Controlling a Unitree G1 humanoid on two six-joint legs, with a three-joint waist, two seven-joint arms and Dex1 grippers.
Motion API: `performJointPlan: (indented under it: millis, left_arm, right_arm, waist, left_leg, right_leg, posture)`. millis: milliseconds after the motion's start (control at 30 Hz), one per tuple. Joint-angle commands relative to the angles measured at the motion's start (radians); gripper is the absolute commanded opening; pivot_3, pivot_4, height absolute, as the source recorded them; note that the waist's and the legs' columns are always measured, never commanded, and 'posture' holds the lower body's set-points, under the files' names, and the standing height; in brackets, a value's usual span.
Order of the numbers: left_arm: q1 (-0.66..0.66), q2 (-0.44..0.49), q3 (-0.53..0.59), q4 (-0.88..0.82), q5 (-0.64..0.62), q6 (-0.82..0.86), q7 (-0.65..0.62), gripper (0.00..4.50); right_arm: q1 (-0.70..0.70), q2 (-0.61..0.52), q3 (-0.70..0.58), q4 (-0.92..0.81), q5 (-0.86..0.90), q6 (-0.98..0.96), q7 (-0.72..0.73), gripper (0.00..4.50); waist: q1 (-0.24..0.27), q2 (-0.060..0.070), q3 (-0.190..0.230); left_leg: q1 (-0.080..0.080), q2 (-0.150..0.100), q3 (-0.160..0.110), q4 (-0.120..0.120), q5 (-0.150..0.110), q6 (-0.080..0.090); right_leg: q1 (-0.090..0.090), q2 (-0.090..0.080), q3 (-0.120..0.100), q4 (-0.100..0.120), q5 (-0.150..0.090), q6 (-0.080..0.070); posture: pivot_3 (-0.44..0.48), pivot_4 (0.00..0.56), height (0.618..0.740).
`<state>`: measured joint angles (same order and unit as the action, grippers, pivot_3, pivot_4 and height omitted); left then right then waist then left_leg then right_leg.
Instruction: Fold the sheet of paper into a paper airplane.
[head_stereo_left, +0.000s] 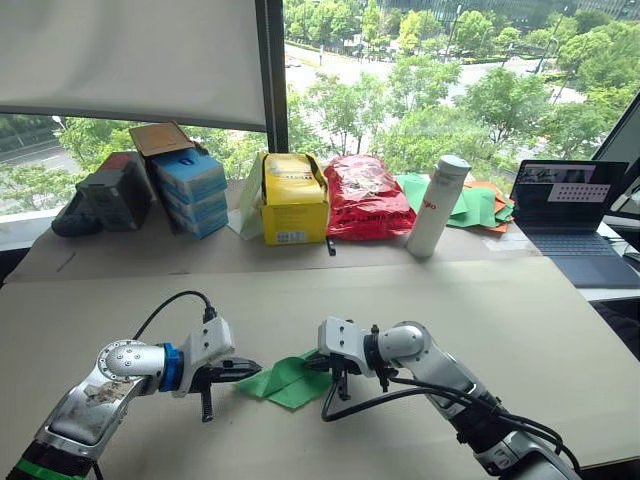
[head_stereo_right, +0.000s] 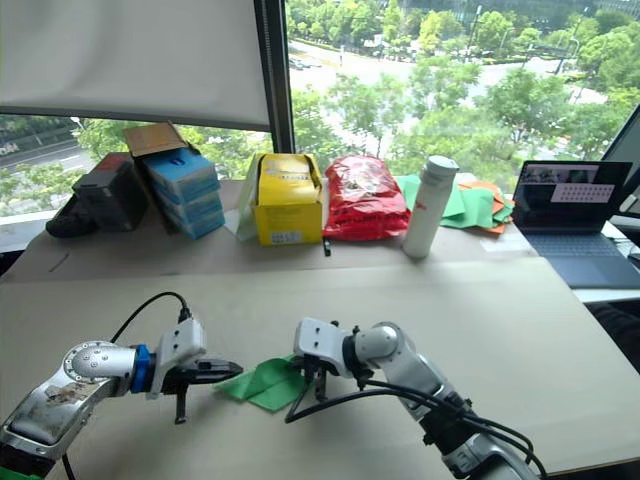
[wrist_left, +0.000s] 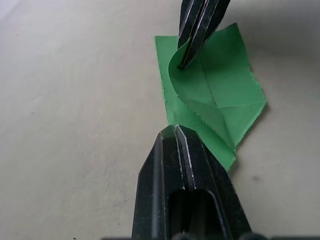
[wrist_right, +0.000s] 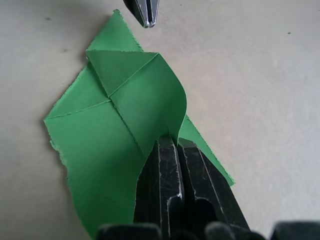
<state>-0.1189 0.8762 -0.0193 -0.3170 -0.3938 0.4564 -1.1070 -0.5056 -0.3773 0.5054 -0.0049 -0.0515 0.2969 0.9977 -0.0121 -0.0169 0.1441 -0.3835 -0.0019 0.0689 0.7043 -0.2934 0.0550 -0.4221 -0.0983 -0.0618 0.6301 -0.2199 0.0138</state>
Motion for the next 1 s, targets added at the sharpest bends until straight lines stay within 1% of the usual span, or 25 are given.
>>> performJointPlan:
  millis: [33, 133, 267, 367, 467, 567, 600, 667, 700, 800, 900, 1000]
  left_arm:
    - [0.003, -0.014, 0.005, -0.079, -0.077, 0.064, -0.006, 0.00]
    - [0.013, -0.036, -0.016, -0.078, -0.073, 0.072, 0.008, 0.00]
    - [0.008, -0.101, -0.084, 0.007, 0.012, 0.020, 0.061, 0.00]
    - [0.014, -0.099, -0.125, 0.073, 0.089, -0.044, 0.066, 0.00]
    - [0.023, -0.099, -0.146, 0.106, 0.117, -0.082, 0.059, 0.00]
    - [0.029, -0.114, -0.147, 0.100, 0.100, -0.077, 0.063, 0.00]
    - [0.031, -0.116, -0.155, 0.100, 0.107, -0.082, 0.065, 0.00]
    - [0.035, -0.117, -0.165, 0.102, 0.119, -0.090, 0.067, 0.00]
    - [0.037, -0.122, -0.164, 0.101, 0.117, -0.085, 0.073, 0.00]
    - [0.034, -0.135, -0.157, 0.091, 0.107, -0.065, 0.089, 0.00]
    - [0.028, -0.134, -0.162, 0.086, 0.113, -0.063, 0.086, 0.00]
    - [0.023, -0.132, -0.162, 0.089, 0.115, -0.065, 0.084, 0.00]
  right_arm:
    - [0.019, -0.012, 0.027, 0.025, -0.031, 0.041, -0.004, 0.03]
    - [0.020, -0.011, 0.028, 0.022, -0.033, 0.045, -0.006, 0.03]
    - [0.017, -0.008, 0.027, 0.013, -0.032, 0.061, -0.013, 0.03]
    - [0.019, 0.000, 0.016, -0.005, -0.026, 0.075, -0.029, 0.03]
    - [0.021, 0.012, -0.009, -0.039, -0.002, 0.096, -0.044, 0.91]
    - [0.022, 0.022, -0.041, -0.093, 0.023, 0.119, -0.059, 1.95]
    - [0.021, 0.026, -0.060, -0.118, 0.039, 0.132, -0.065, 2.23]
    - [0.020, 0.028, -0.092, -0.165, 0.071, 0.154, -0.069, 2.23]
    - [0.023, 0.025, -0.110, -0.200, 0.093, 0.163, -0.069, 2.23]
    - [0.037, 0.015, -0.142, -0.280, 0.124, 0.184, -0.079, 2.23]
    - [0.051, -0.007, -0.133, -0.323, 0.120, 0.160, -0.079, 2.23]
    - [0.078, -0.031, -0.088, -0.339, 0.088, 0.108, -0.081, 1.42]
  waist:
    - [0.000, 0.000, 0.000]
    - [0.000, 0.000, 0.000]
    - [0.001, 0.000, 0.000]
    - [0.001, 0.000, 0.000]
    - [0.001, 0.000, 0.000]
    - [0.001, 0.000, 0.000]
    - [0.001, 0.000, 0.000]
    - [0.002, 0.000, 0.000]
    - [0.002, 0.000, 0.000]
    - [0.004, 0.001, 0.000]
    - [0.006, 0.001, 0.000]
    - [0.006, 0.001, 0.000]
  left_leg:
    - [0.000, 0.000, 0.000, 0.000, 0.000, 0.000]
    - [0.000, 0.000, 0.000, 0.000, 0.000, -0.001]
    - [0.001, 0.000, 0.000, 0.000, 0.000, -0.001]
    - [0.000, 0.000, 0.000, 0.000, 0.000, -0.001]
    - [0.000, 0.000, 0.000, 0.000, 0.000, -0.001]
    - [0.000, 0.000, 0.000, -0.001, 0.000, 0.000]
    - [0.000, 0.000, 0.000, -0.001, 0.000, 0.000]
    - [-0.001, 0.000, 0.000, -0.001, 0.000, 0.000]
    - [-0.002, 0.000, 0.000, -0.001, 0.000, 0.001]
    - [-0.002, -0.001, 0.000, -0.001, -0.001, 0.002]
    - [-0.001, -0.001, 0.000, -0.001, -0.002, 0.004]
    - [-0.001, -0.001, 0.000, -0.001, -0.002, 0.004]
  right_leg:
    - [0.000, 0.000, 0.000, 0.000, 0.000, 0.000]
    - [0.000, 0.000, 0.000, 0.000, 0.000, 0.000]
    - [0.001, 0.001, 0.000, 0.000, 0.000, 0.000]
    - [0.000, 0.001, 0.000, 0.000, 0.000, 0.000]
    - [0.000, 0.000, 0.000, 0.000, 0.000, 0.000]
    - [0.000, -0.001, 0.000, 0.000, 0.000, 0.000]
    - [-0.001, -0.002, 0.000, 0.000, 0.000, 0.000]
    - [-0.001, -0.004, 0.000, 0.000, 0.000, 0.000]
    - [-0.001, -0.008, 0.000, 0.000, 0.000, 0.000]
    - [-0.001, -0.009, -0.002, 0.000, 0.000, 0.000]
    - [-0.001, -0.009, -0.003, 0.000, 0.000, 0.000]
    - [-0.001, -0.008, -0.003, 0.000, 0.000, 0.000]
  posture:
    - [0.000, 0.150, 0.740]
    - [0.000, 0.150, 0.740]
    - [0.000, 0.150, 0.740]
    - [0.000, 0.150, 0.740]
    - [0.000, 0.150, 0.740]
    - [0.000, 0.150, 0.740]
    - [0.000, 0.150, 0.740]
    - [0.000, 0.150, 0.740]
    - [0.000, 0.150, 0.740]
    - [0.000, 0.150, 0.740]
    - [0.000, 0.150, 0.740]
    - [0.000, 0.150, 0.740]
